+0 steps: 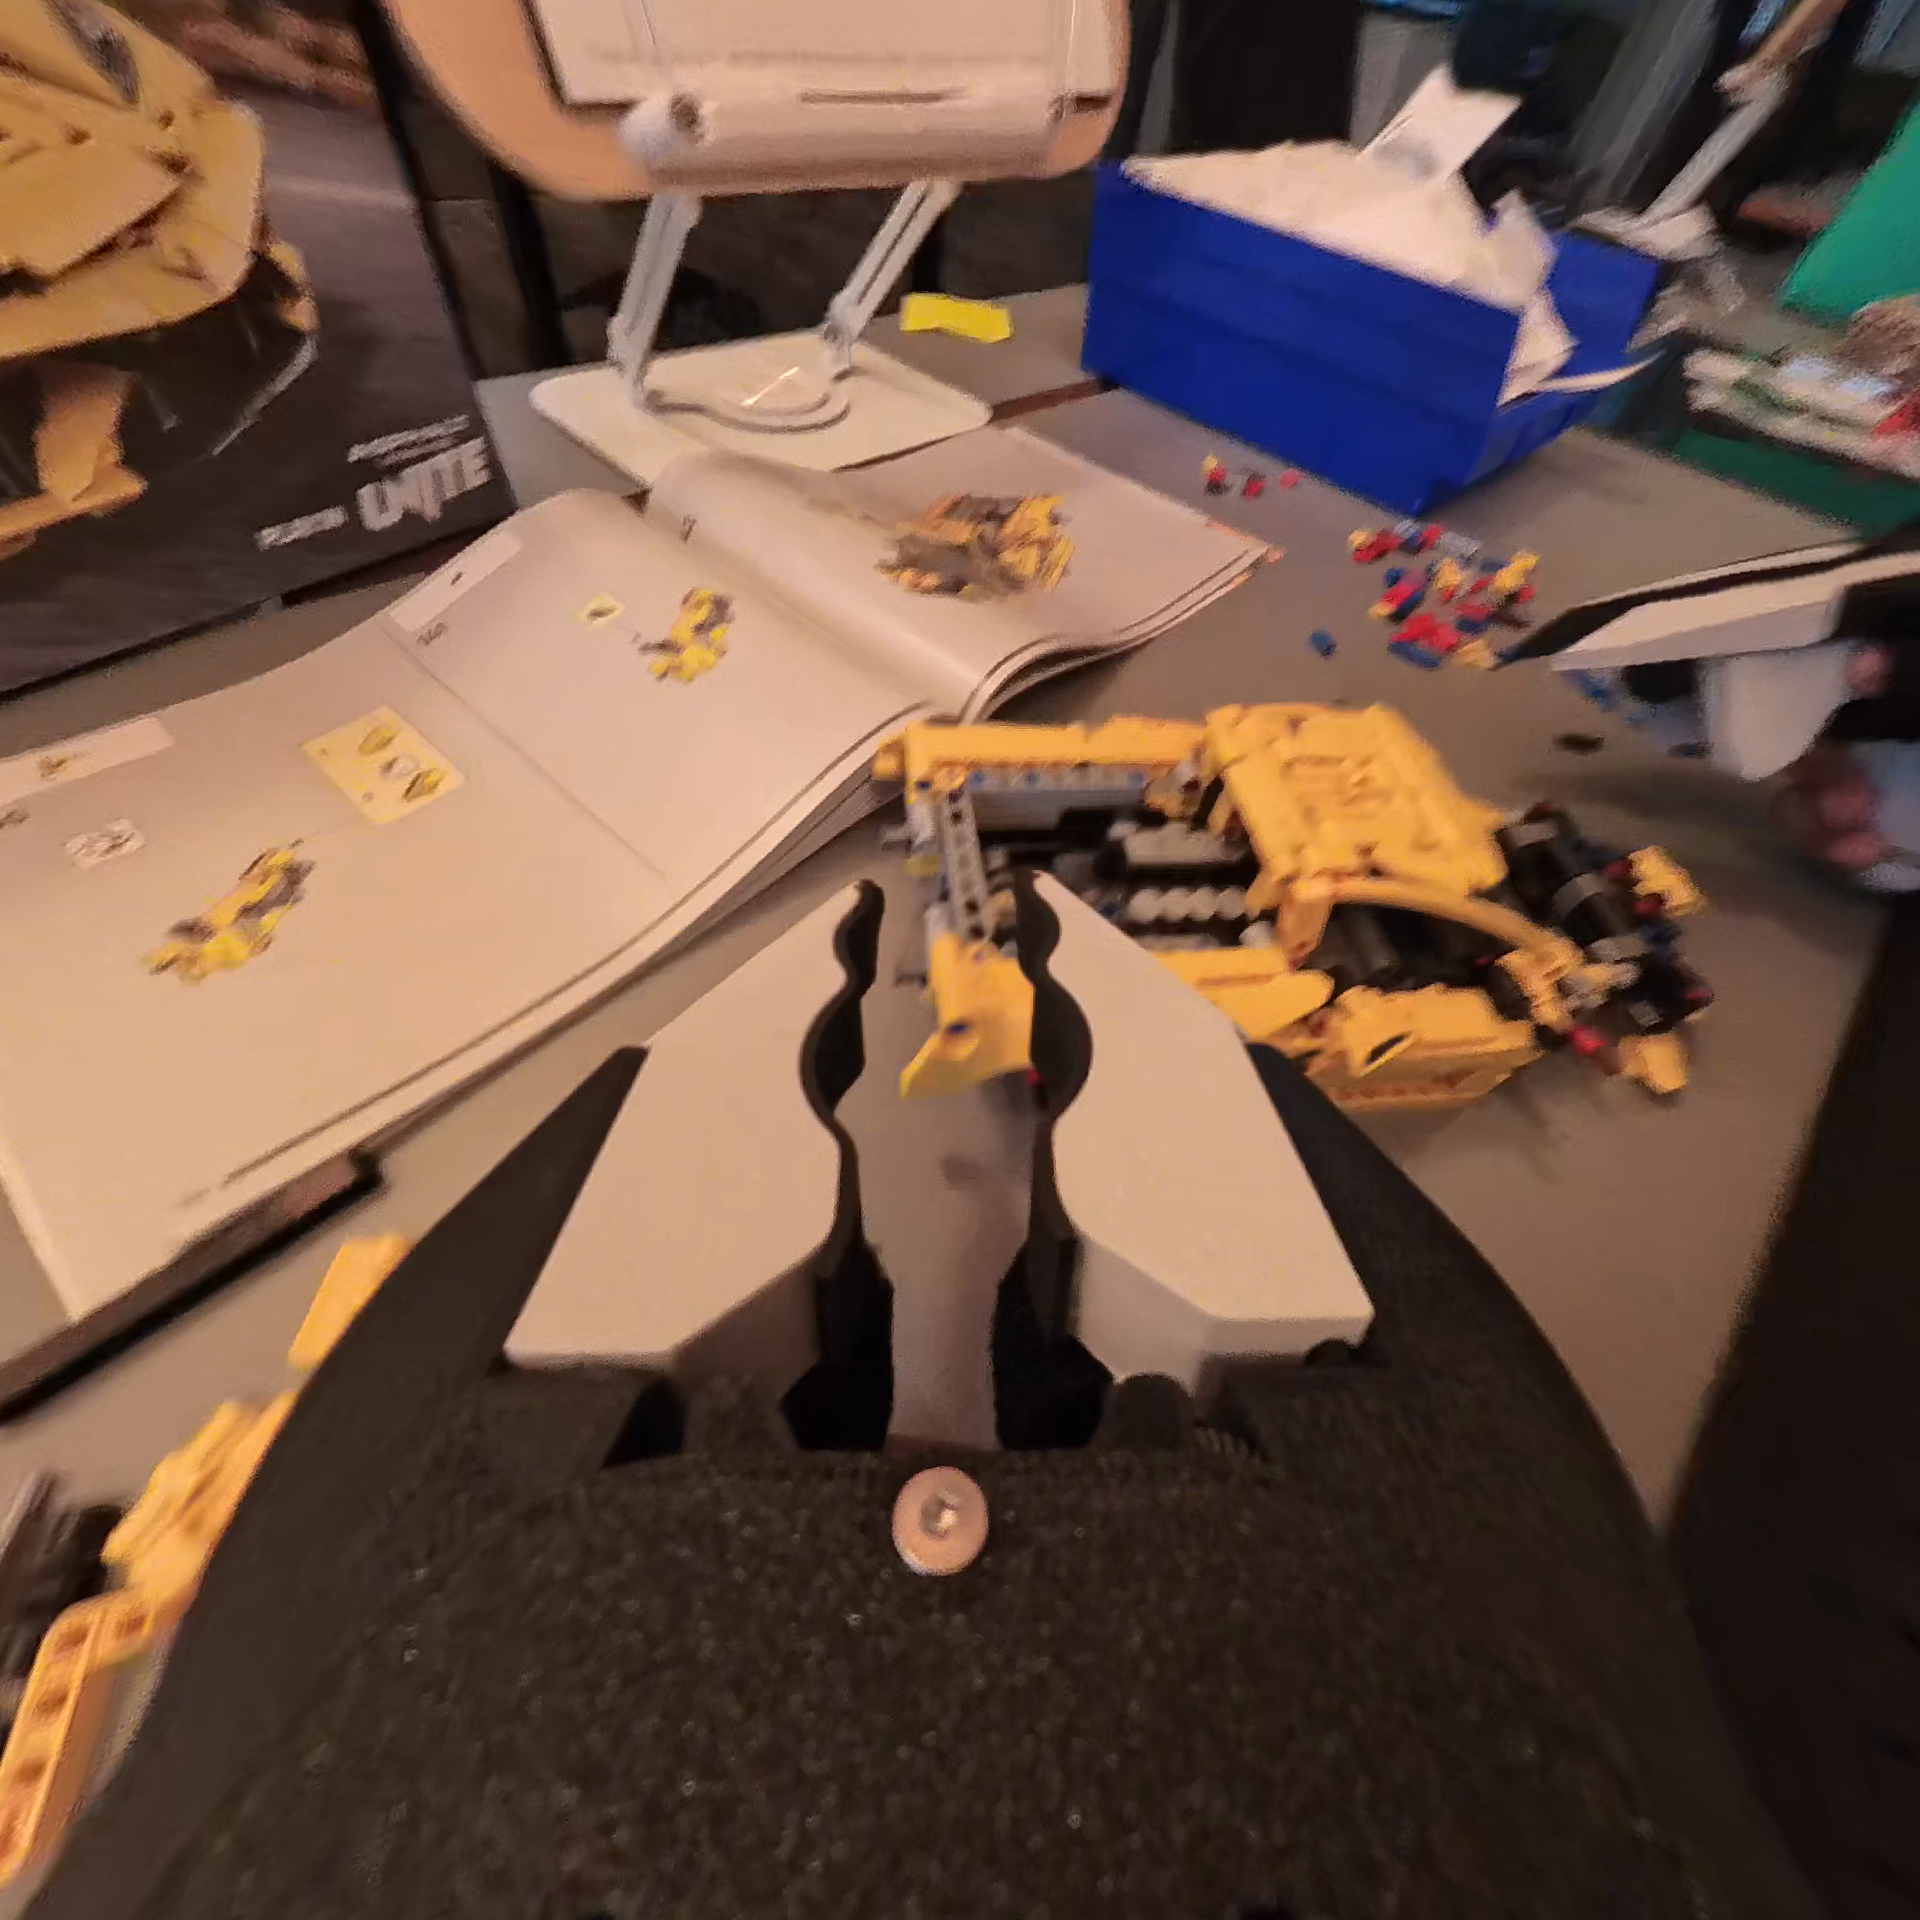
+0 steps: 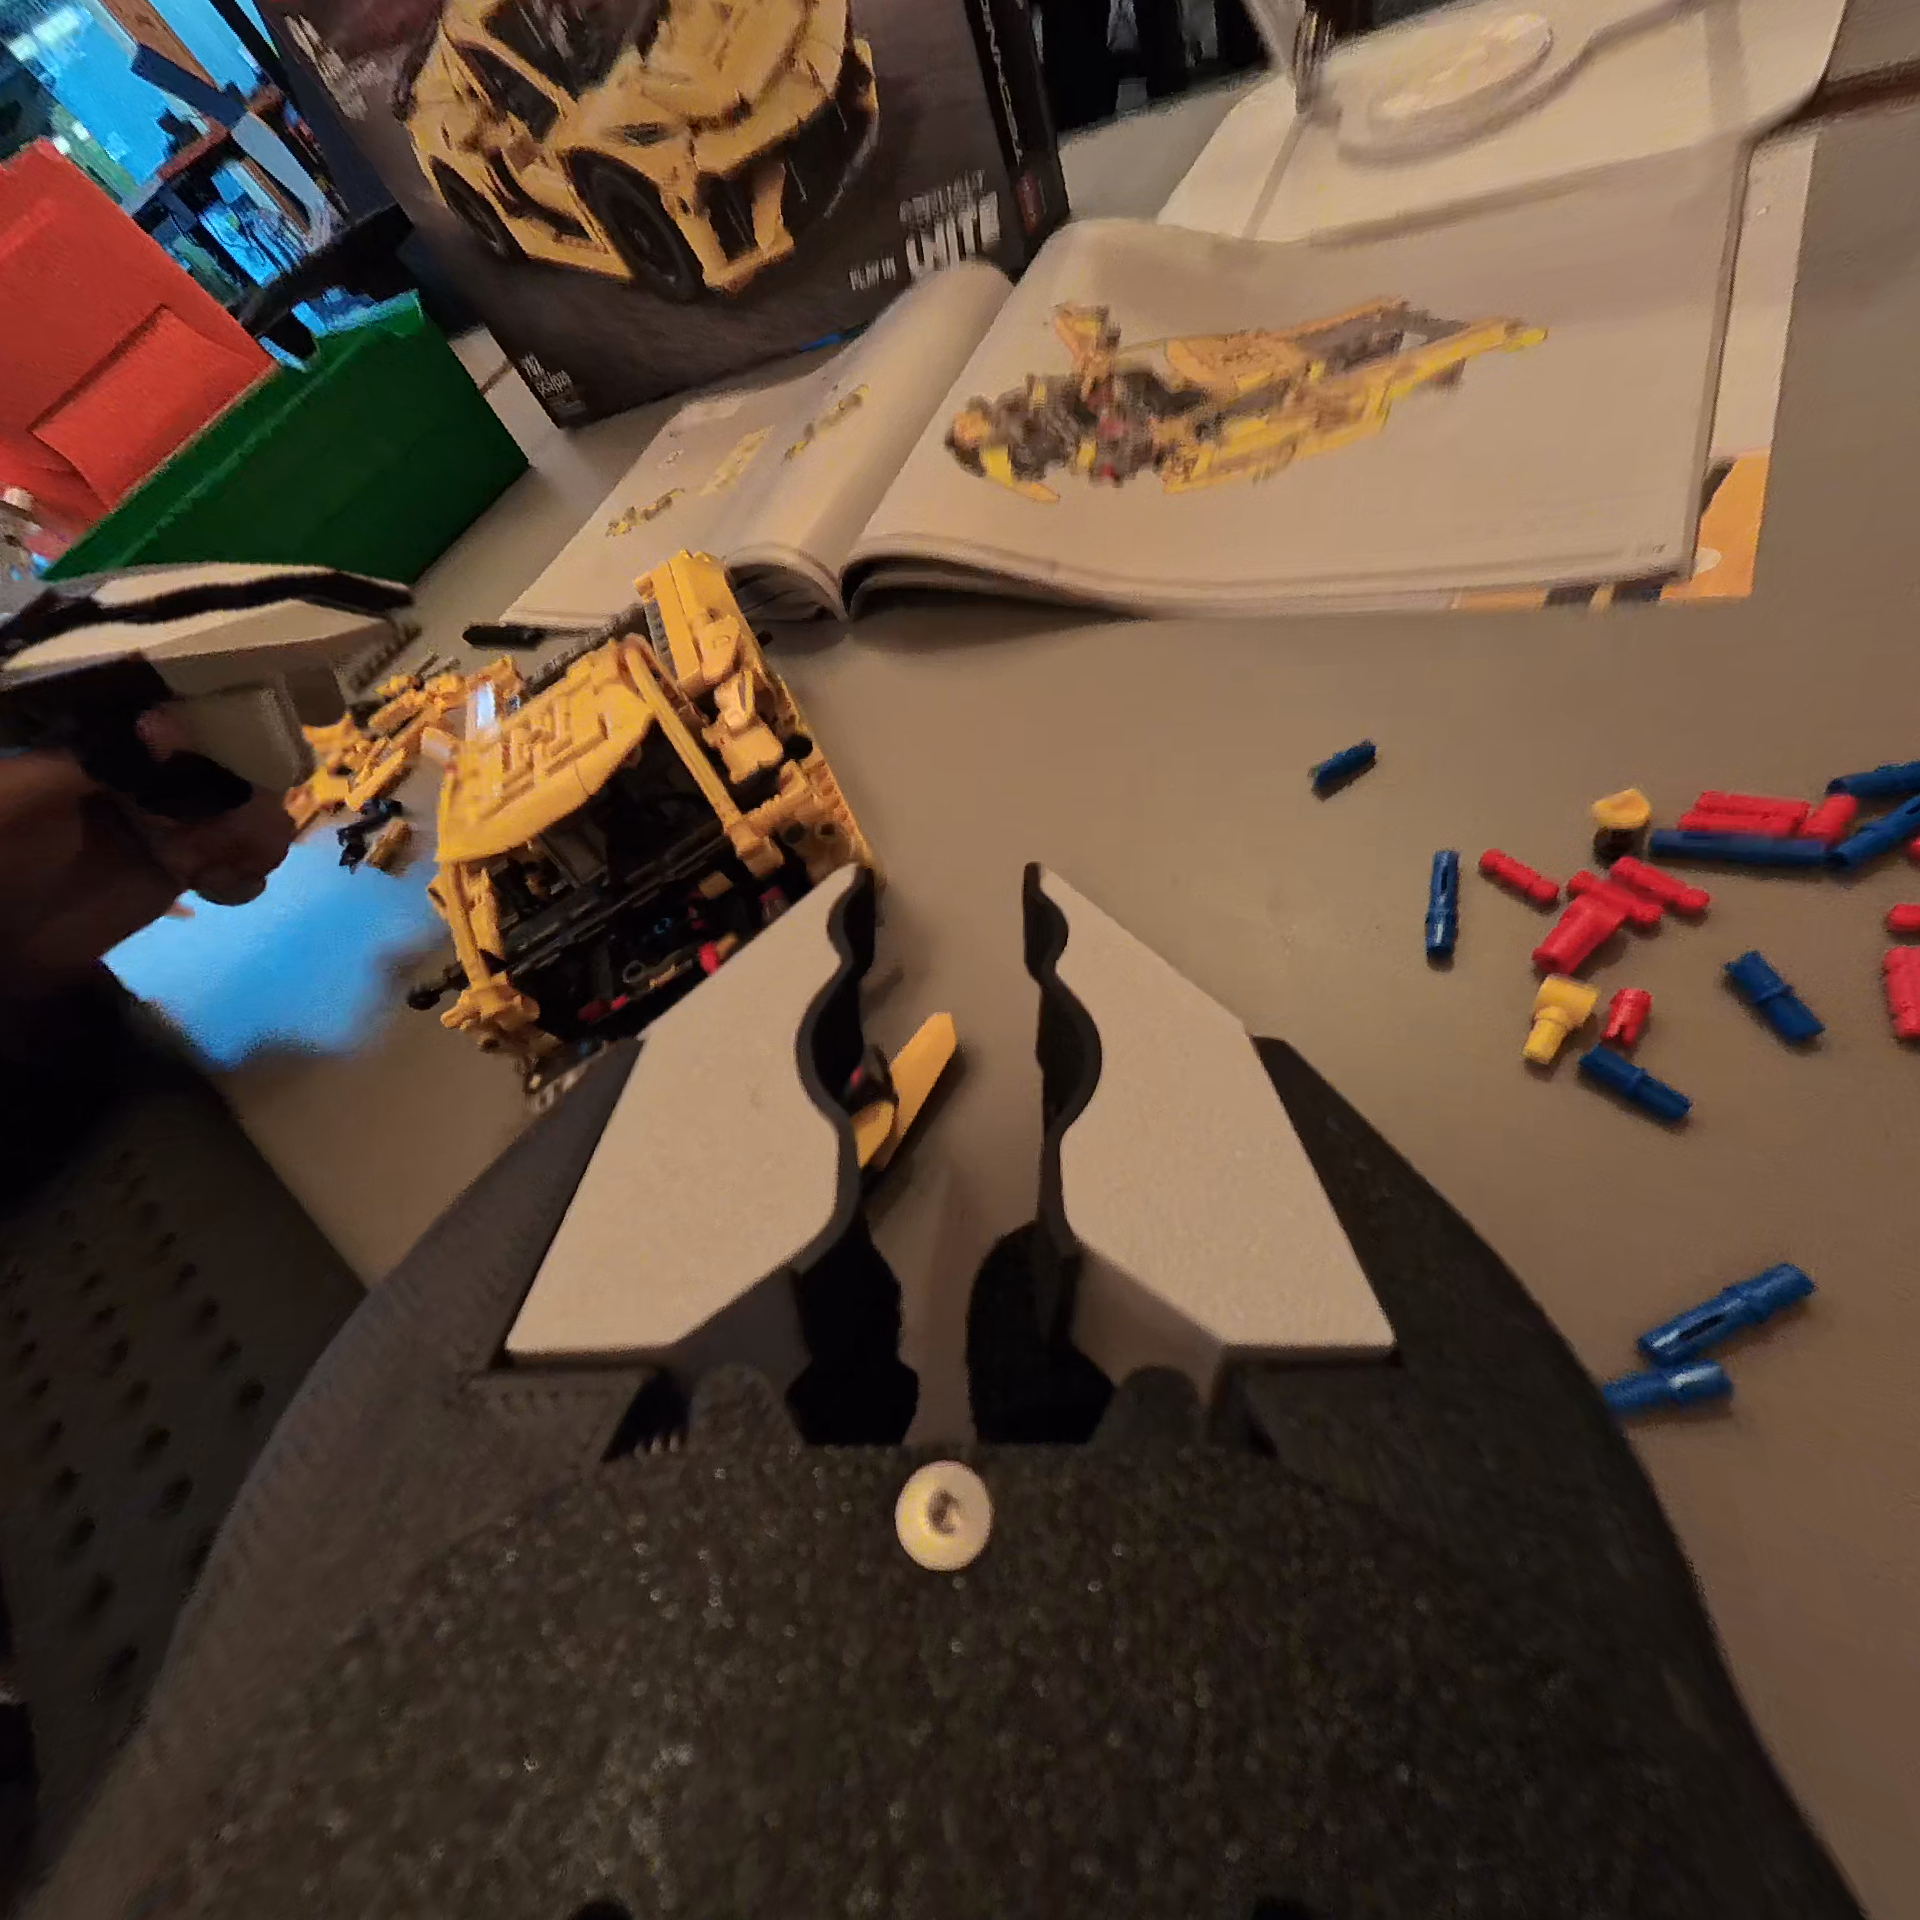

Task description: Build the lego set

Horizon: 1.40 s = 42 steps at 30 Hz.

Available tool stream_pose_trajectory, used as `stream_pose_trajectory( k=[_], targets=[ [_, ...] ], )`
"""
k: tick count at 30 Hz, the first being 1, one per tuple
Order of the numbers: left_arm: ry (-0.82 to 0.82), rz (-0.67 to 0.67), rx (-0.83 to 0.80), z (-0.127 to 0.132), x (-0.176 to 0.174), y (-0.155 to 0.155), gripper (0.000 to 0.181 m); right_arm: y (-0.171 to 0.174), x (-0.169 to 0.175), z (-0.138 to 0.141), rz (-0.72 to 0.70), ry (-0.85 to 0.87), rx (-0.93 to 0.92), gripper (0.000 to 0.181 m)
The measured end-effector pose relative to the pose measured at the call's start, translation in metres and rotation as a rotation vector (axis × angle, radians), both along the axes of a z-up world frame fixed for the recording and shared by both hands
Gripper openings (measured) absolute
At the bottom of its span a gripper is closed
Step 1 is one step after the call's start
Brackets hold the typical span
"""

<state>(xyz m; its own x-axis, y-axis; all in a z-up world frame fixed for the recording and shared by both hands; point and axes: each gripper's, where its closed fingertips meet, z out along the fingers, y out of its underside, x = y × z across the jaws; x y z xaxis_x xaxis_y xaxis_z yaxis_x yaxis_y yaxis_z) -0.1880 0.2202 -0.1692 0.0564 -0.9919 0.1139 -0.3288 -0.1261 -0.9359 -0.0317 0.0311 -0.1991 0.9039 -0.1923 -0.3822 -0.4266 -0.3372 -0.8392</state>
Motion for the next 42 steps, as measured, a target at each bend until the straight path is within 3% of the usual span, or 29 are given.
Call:
stream_pose_trajectory(
  k=[2,4,7,10,12,16,19,22,31,42],
  targets=[
    [0.037,-0.102,-0.028,0.018,0.014,-0.009,0.031,0.006,0.014,0.024,-0.007,-0.125,0.097,0.038],
    [0.131,-0.2,0.022,0.037,0.03,-0.019,0.032,0.016,0.03,0.051,0.05,-0.272,0.058,0.05],
    [0.182,-0.252,0.101,0.068,0.069,-0.025,0.032,0.042,0.059,0.113,0.112,-0.357,0.027,0.053],
    [0.368,-0.235,0.172,0.054,0.122,-0.012,0.033,0.074,0.112,0.15,0.095,-0.382,-0.15,0.048],
    [0.503,-0.161,0.188,0.024,0.153,0.009,0.036,0.098,0.136,0.141,0.105,-0.294,-0.29,0.051],
    [0.686,-0.086,0.016,-0.035,0.176,0.021,0.045,0.117,0.132,0.065,0.129,0.117,-0.483,0.069],
    [0.689,-0.067,0.001,-0.051,0.175,0.02,0.045,0.107,0.143,0.016,0.019,0.224,-0.495,0.065],
    [0.704,-0.111,-0.011,-0.06,0.174,0.014,0.045,0.084,0.154,-0.012,-0.047,0.315,-0.554,0.064],
    [0.686,-0.117,-0.008,-0.065,0.177,0.018,0.045,0.051,0.156,-0.031,-0.051,0.264,-0.73,0.055],
    [0.685,-0.121,-0.008,-0.066,0.178,0.019,0.045,0.053,0.149,-0.034,0.008,0.362,-0.67,0.052]
  ],
)
